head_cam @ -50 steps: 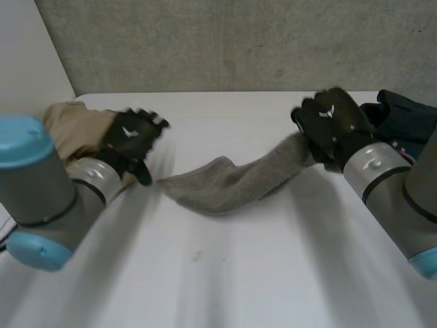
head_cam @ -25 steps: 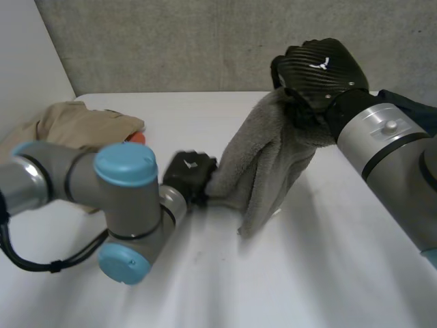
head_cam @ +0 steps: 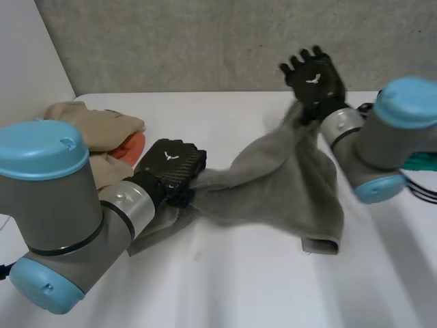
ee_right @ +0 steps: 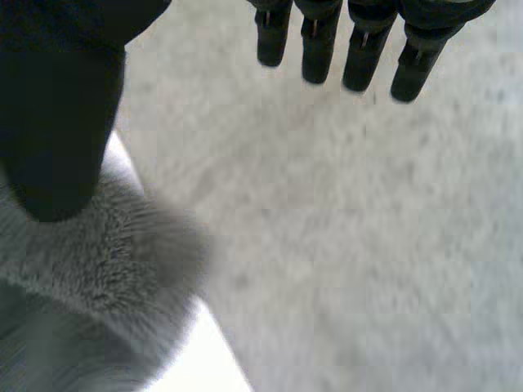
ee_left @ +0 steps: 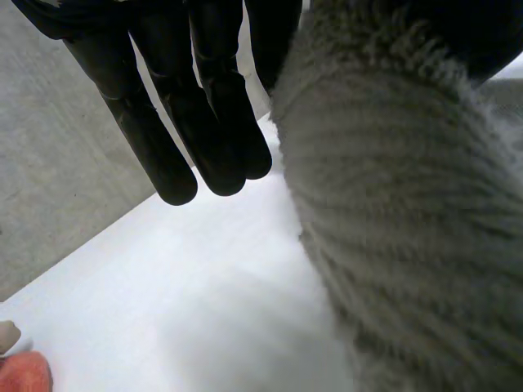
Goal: Fold the laundry.
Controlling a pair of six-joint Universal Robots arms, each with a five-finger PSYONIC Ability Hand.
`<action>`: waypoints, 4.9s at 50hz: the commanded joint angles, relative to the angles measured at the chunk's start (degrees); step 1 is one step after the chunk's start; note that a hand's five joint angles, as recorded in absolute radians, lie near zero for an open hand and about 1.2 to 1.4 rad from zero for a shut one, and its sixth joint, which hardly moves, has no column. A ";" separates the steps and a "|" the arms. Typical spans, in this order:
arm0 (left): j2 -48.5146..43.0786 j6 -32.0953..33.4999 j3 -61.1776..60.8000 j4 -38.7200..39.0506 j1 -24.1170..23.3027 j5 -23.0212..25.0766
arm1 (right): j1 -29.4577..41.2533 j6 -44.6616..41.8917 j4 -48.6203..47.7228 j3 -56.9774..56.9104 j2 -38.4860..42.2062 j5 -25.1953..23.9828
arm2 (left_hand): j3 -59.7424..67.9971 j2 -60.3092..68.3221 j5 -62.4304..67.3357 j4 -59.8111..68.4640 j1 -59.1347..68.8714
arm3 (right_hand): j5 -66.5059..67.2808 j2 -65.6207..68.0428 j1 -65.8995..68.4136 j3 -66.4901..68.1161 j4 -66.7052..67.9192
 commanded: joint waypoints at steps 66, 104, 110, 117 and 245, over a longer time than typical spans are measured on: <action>2.89 26.08 5.74 -19.47 5.55 -2.84 | -16.58 -11.65 44.07 15.88 -30.58 -1.48 | 11.98 11.55 13.48 11.40 13.42 | 66.81 67.21 67.01 66.91 66.60; -11.79 20.37 13.93 15.87 4.23 -15.14 | -8.05 0.21 -1.55 22.27 -16.75 6.17 | 11.17 10.74 12.67 10.59 12.60 | 66.81 67.21 67.01 66.91 66.60; -14.60 20.37 4.96 15.87 4.23 -15.05 | -8.22 -0.31 -0.14 32.55 -15.53 3.27 | 1.60 1.17 3.10 1.02 3.04 | 66.81 67.21 67.01 66.91 66.60; -16.63 20.55 2.58 15.26 4.59 -15.05 | -8.22 -0.49 0.03 35.12 -13.59 2.65 | -41.62 -42.05 -40.12 -42.20 -40.18 | 66.81 67.21 67.01 66.91 66.60; 6.40 20.46 -22.12 -1.27 19.97 2.26 | -16.66 -14.90 28.77 30.29 -24.22 3.53 | -29.71 -30.14 -28.21 -30.30 -28.28 | 66.81 67.21 67.01 66.91 66.60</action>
